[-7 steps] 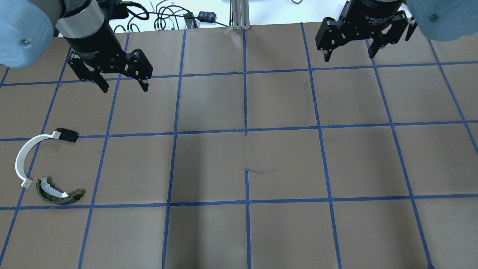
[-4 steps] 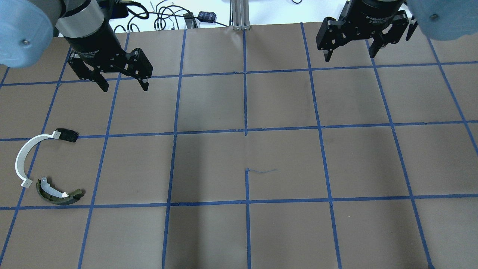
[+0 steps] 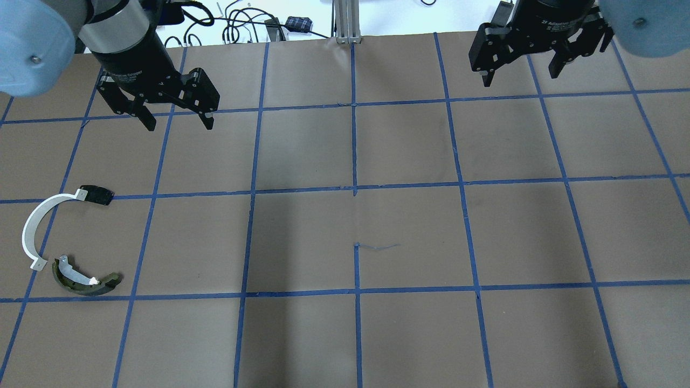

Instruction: Place bearing gear from tray to pile

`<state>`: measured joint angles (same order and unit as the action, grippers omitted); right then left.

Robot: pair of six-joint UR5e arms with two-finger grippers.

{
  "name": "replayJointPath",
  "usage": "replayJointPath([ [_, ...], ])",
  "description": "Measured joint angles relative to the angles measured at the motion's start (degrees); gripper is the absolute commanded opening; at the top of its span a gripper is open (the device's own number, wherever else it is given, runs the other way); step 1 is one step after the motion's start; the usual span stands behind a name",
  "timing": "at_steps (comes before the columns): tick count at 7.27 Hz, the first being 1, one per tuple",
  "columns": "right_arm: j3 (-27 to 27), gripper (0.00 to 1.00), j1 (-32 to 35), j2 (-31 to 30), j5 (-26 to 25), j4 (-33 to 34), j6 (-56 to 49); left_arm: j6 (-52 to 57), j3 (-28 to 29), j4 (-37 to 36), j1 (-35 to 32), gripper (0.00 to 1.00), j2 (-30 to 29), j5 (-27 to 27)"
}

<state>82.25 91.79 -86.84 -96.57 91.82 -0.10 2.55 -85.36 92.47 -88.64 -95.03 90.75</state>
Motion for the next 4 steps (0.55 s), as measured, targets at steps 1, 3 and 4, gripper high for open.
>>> replayJointPath([
  [1, -0.1, 1.00, -1.2, -0.4, -1.3, -0.1, -0.8, 0.0, 0.1, 0.0, 0.0, 1.00, 0.0, 0.0],
  [3, -0.4, 1.00, -7.9, -1.2, -4.4, -0.6, -5.8, 0.0, 0.2, -0.2, -0.1, 1.00, 0.0, 0.0],
  [4, -0.3, 1.00, -12.6, -1.4, -5.0, -0.7, -11.3, 0.0, 0.0, -0.8, -0.1, 1.00, -0.1, 0.0],
])
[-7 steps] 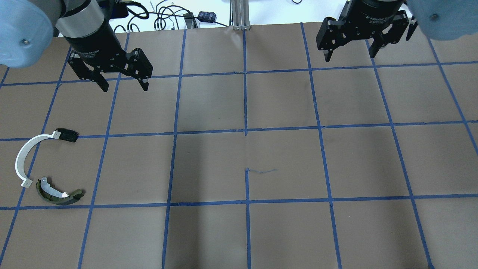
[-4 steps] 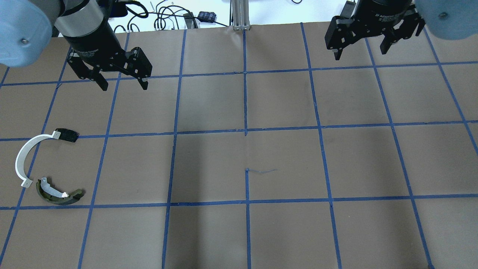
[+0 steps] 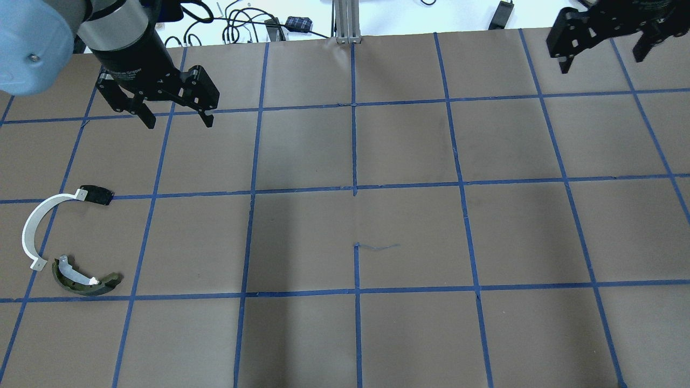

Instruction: Place bearing gear from tray to pile

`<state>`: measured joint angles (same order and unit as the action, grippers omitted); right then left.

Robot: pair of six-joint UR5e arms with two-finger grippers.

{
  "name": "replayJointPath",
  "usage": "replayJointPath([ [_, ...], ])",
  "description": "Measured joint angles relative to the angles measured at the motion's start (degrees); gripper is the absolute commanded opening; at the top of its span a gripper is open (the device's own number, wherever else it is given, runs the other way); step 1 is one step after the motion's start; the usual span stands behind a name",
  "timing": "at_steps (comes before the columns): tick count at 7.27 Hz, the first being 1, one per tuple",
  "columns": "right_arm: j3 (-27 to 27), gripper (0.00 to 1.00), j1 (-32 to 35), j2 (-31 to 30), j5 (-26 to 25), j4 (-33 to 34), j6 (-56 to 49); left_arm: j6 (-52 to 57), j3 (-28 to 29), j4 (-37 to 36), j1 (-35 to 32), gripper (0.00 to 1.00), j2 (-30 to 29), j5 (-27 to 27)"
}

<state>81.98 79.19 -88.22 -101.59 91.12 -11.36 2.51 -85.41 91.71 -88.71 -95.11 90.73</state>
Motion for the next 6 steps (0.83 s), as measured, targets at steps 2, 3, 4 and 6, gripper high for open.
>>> replayJointPath([
  [2, 1.0, 1.00, -11.7, 0.7, 0.4, 0.1, -14.5, 0.0, -0.4, -0.8, 0.0, 1.00, 0.0, -0.1],
  [3, 2.3, 1.00, -17.5, 1.7, 1.6, 1.2, -21.6, 0.0, -0.4, -0.8, -0.1, 1.00, 0.0, -0.2],
  [4, 4.1, 1.00, -23.1, 3.4, 3.6, 4.5, -29.9, 0.0, -0.4, -0.9, -0.1, 1.00, 0.0, -0.3],
  [6, 8.4, 1.00, -33.8, 7.5, 8.7, 12.4, -46.2, -0.1, -0.4, -0.9, -0.2, 1.00, 0.0, -0.3],
])
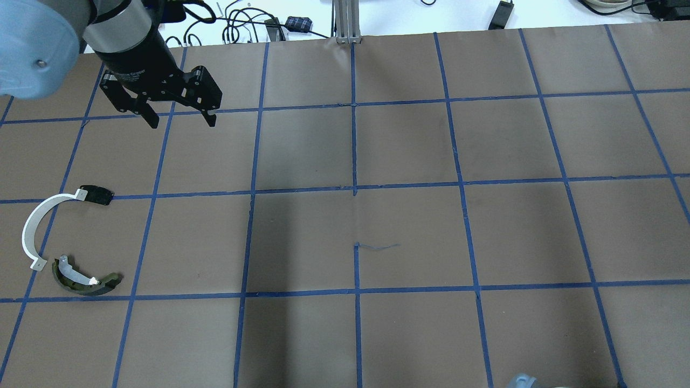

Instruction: Place bearing gear from tray to pile

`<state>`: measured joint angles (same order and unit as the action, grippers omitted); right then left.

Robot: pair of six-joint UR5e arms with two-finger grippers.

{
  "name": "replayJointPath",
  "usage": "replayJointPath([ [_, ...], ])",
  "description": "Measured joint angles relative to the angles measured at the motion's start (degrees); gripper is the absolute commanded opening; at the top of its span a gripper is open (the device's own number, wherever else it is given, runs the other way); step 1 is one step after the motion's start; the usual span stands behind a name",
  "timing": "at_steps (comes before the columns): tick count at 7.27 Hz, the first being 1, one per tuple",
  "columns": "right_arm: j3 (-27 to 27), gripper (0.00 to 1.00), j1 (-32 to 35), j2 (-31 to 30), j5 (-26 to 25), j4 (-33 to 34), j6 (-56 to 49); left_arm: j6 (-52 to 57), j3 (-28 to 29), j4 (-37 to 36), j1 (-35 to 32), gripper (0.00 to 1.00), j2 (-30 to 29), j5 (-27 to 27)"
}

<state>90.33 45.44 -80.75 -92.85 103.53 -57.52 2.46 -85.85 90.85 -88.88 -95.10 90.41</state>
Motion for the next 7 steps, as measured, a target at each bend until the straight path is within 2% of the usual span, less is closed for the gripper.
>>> replayJointPath([
  [2, 3.0, 1.00, -8.7, 5.9, 4.6, 9.7, -10.4, 0.0, 0.1, 0.0, 0.0, 1.00, 0.0, 0.1],
  [4, 2.7, 0.96, -14.9, 14.9, 8.5, 17.5, -17.0, -0.2, 0.0, 0.0, -0.1, 1.00, -0.1, 0.2],
  [7, 2.4, 0.89, -18.0, 21.6, 9.3, 21.1, -21.0, -0.3, 0.1, -0.1, 0.0, 1.00, 0.0, 0.2],
])
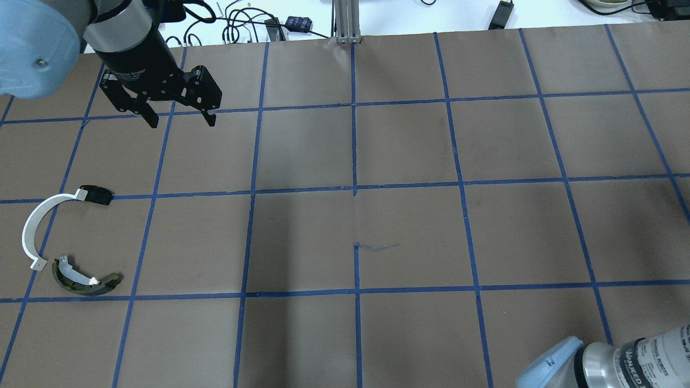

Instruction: Place bearing gear from tray to pile

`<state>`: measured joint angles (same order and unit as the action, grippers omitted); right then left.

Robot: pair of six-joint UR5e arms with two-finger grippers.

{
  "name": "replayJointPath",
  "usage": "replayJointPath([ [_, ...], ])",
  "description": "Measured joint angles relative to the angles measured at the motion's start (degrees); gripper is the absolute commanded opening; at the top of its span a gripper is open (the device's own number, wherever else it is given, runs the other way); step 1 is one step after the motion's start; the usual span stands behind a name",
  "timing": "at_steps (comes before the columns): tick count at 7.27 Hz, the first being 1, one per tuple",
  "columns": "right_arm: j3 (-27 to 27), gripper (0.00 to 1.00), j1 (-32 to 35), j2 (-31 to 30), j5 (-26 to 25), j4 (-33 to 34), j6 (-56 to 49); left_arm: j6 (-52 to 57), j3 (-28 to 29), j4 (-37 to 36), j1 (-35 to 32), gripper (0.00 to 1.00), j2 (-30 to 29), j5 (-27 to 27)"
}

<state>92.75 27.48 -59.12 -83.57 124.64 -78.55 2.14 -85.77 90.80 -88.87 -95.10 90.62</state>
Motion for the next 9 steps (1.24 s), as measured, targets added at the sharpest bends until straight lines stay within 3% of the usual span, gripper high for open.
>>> replayJointPath([
  [3, 0.2, 0.84, -0.3, 2.0, -0.8, 1.0, -1.5, 0.0, 0.0, 0.0, 0.0, 1.00, 0.0, 0.1],
  [4, 0.3, 0.72, -0.4, 2.6, -0.9, 1.9, -1.6, 0.0, 0.0, 0.0, 0.0, 1.00, 0.0, 0.1],
  [6, 0.7, 0.58, -0.7, 3.0, -1.0, 2.7, -1.6, 0.0, 0.0, 0.1, 0.0, 1.00, 0.0, 0.1],
  [7, 0.9, 0.36, -0.9, 3.0, -1.0, 2.8, -1.8, 0.0, -0.1, 0.1, 0.0, 1.00, 0.0, 0.1],
  [9, 0.9, 0.13, -0.9, 3.1, -1.0, 2.9, -3.0, 0.0, -0.1, 0.1, 0.0, 1.00, 0.0, 0.1],
])
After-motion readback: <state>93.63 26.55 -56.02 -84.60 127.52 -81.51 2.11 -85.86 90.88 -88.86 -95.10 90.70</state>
